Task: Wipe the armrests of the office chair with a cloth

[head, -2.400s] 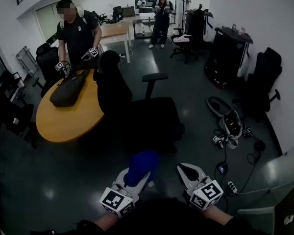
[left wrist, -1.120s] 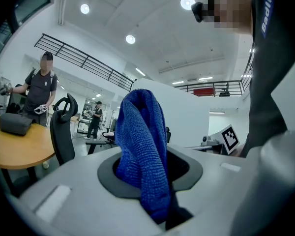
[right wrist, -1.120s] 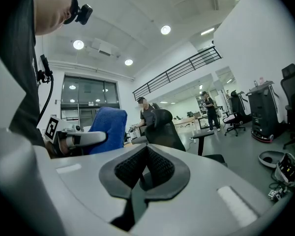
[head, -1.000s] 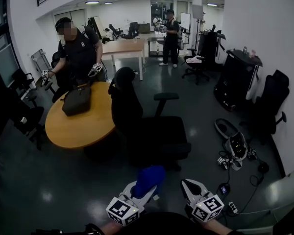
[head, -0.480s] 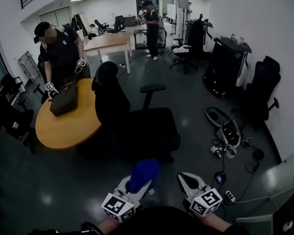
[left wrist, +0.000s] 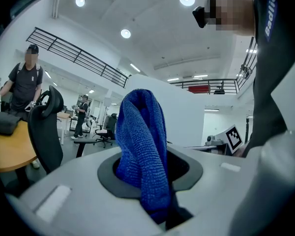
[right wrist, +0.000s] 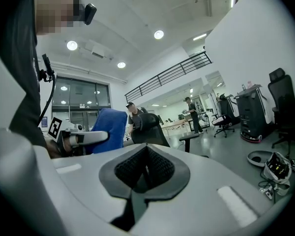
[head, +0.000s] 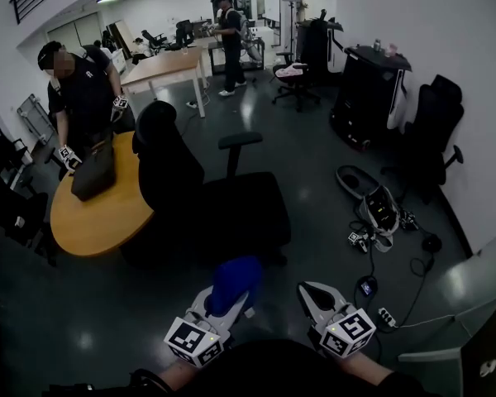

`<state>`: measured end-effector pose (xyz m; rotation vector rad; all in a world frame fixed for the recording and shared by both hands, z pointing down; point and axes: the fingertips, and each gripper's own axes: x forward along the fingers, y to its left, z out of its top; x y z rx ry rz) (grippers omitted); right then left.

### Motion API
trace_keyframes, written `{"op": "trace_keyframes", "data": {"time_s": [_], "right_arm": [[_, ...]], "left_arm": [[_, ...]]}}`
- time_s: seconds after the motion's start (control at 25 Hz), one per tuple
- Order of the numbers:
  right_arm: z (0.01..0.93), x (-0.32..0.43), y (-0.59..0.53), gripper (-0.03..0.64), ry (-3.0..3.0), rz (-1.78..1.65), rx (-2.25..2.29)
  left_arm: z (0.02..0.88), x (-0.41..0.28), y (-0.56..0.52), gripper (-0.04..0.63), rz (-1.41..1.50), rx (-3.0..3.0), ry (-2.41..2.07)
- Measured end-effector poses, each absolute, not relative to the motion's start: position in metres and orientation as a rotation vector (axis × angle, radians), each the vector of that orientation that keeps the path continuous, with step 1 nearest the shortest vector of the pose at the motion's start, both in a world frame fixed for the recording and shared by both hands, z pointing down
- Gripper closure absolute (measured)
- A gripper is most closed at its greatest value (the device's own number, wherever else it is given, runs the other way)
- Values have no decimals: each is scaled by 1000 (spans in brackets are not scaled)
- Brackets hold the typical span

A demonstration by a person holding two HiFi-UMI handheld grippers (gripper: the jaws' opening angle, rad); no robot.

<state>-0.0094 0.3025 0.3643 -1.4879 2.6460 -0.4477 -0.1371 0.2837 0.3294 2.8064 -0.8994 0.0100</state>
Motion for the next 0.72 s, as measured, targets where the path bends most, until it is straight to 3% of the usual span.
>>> {"op": "trace_keyframes", "data": {"time_s": [0.72], "right_arm": [[372, 80, 321, 613, 2566, -405, -1574]], "left_arm": [[332, -49, 274, 472, 31, 2820, -846]]}}
